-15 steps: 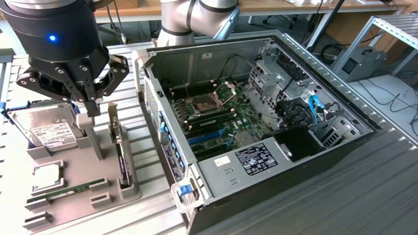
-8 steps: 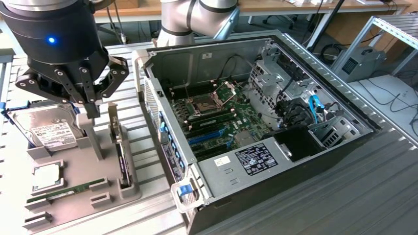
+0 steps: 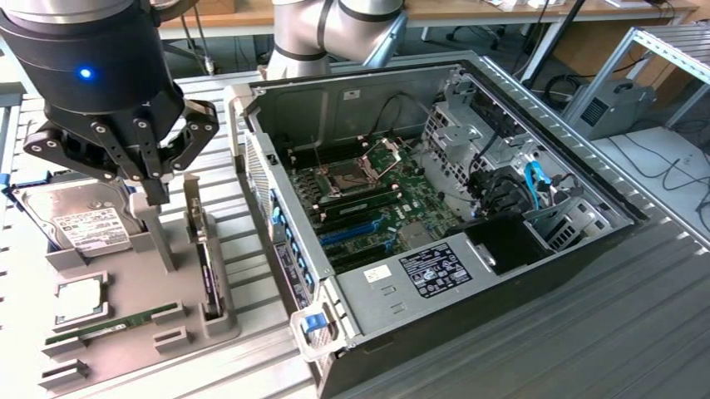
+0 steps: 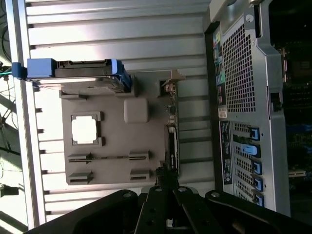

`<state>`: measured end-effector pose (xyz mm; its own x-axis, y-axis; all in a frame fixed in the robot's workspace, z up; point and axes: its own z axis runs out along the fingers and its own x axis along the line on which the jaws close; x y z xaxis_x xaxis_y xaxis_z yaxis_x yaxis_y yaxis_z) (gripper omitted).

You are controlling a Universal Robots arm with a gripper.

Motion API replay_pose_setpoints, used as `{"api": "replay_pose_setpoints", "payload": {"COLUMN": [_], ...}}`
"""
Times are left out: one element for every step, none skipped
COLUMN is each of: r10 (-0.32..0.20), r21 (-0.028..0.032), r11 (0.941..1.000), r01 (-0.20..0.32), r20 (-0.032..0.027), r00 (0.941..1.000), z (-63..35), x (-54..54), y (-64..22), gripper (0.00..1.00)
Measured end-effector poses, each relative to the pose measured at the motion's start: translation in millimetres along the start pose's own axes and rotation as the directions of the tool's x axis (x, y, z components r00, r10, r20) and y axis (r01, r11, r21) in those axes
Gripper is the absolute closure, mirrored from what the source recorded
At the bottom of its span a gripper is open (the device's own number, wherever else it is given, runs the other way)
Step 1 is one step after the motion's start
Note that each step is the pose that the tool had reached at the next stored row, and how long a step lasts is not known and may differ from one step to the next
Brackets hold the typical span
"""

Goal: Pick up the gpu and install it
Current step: 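Reach for the gpu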

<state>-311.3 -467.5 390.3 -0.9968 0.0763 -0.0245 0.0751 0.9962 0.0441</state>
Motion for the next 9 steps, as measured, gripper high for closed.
{"api": "replay_pose_setpoints", "payload": {"r10": [0.000,0.000,0.000,0.000,0.000,0.000,0.000,0.000,0.000], "r21": [-0.0001,0.0000,0.0001,0.0001,0.0000,0.0000,0.0001,0.0001,0.0001], "r11": [1.0000,1.0000,1.0000,1.0000,1.0000,1.0000,1.0000,1.0000,1.0000], "r01": [0.000,0.000,0.000,0.000,0.000,0.000,0.000,0.000,0.000], "r20": [0.0000,0.0000,0.0000,-0.0001,0.0000,0.0000,0.0000,-0.0001,0.0000], "r00": [1.0000,1.0000,1.0000,1.0000,1.0000,1.0000,1.0000,1.0000,1.0000], "z": [0.0,0.0,0.0,0.0,0.0,0.0,0.0,0.0,0.0], "x": [0.1,0.1,0.2,0.3,0.4,0.5,0.6,0.7,0.9], "y": [-0.5,-0.9,-1.4,-1.9,-2.4,-2.9,-3.4,-4.1,-4.8], "gripper": [0.89,0.89,0.89,0.89,0.89,0.89,0.89,0.89,0.89]}}
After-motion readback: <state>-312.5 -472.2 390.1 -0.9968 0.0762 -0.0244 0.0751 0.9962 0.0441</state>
